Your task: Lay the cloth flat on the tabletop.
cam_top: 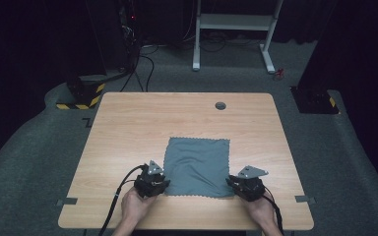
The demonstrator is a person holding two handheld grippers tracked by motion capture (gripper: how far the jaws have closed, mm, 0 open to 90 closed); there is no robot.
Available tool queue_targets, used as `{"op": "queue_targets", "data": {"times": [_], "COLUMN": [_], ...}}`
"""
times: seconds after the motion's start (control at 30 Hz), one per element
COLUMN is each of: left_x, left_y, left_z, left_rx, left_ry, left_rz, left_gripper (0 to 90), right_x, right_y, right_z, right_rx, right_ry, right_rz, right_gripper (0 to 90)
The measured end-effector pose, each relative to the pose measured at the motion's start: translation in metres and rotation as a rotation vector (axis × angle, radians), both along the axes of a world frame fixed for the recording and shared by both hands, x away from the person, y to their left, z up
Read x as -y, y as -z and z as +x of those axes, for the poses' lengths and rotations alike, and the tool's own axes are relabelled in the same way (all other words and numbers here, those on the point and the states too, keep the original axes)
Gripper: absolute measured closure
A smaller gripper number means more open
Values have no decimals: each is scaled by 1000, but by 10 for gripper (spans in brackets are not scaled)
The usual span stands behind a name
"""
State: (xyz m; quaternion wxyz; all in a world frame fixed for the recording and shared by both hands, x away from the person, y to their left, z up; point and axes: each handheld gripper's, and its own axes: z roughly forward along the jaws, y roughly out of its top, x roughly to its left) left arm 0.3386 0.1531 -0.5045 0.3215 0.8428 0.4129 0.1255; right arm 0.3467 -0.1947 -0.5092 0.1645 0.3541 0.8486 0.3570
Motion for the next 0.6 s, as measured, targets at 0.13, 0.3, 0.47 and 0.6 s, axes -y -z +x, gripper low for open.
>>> {"op": "queue_targets", "data": {"times": [0.13, 0.3, 0.47, 0.6], "left_x": [1, 3, 8, 12], "left_y": [1, 4, 4, 3], "left_z": [-8, -15, -19, -21], "left_rx": [0, 3, 13, 18], "left_ry": [-4, 1, 10, 17], "left_rz": [16, 19, 30, 47], "left_gripper": [728, 731, 711, 718], "right_x": [3, 2, -1, -3], "right_y": [2, 3, 4, 3], "right_z": [-7, -9, -7, -8], "right_rx": [2, 2, 10, 6], "right_ry": [5, 2, -12, -22], "right_rz": [11, 19, 13, 8], "right_gripper": [779, 775, 772, 769]}}
